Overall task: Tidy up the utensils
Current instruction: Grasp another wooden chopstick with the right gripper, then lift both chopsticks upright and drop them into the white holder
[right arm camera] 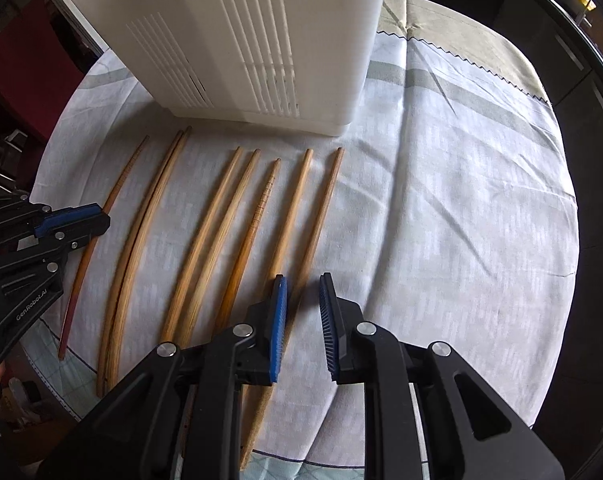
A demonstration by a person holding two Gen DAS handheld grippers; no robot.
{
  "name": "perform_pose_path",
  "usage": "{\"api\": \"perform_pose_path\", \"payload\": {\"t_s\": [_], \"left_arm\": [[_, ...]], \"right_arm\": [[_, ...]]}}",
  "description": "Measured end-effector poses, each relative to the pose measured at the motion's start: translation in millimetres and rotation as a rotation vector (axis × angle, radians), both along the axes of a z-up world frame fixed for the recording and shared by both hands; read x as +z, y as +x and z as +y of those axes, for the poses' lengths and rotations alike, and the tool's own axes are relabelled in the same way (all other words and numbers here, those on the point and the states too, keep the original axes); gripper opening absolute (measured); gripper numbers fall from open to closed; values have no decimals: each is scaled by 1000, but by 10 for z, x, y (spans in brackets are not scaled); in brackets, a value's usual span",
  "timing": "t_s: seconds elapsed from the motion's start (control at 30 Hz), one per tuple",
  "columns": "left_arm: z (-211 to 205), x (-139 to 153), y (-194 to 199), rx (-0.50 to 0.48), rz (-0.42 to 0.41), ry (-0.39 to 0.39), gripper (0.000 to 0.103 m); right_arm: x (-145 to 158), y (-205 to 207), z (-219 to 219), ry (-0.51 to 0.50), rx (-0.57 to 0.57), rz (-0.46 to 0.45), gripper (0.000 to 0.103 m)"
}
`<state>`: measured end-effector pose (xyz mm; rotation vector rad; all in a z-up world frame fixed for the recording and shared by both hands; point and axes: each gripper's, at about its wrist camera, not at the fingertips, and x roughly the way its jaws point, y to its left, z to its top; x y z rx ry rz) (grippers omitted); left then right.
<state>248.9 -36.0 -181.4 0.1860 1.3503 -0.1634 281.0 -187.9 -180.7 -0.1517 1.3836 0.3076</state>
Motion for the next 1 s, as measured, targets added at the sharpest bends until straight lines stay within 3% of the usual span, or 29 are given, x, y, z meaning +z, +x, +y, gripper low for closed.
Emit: {"api": "perform_pose_path", "payload": {"t_s": [0.17, 0.37, 0.67, 1.0], "left_arm": [[24, 3, 1, 20, -11, -19, 8], [122, 56, -21, 50, -34, -79, 7], [298, 690, -224, 44, -187, -128, 7], [237, 1238, -566, 11, -306, -181, 7]], "right_arm": [[-20, -80, 175, -39, 0, -48, 7], [40, -136, 151, 39, -31, -79, 7], [698, -426, -235, 215, -47, -232, 7], [1145, -751, -538, 285, -40, -351, 7]]}}
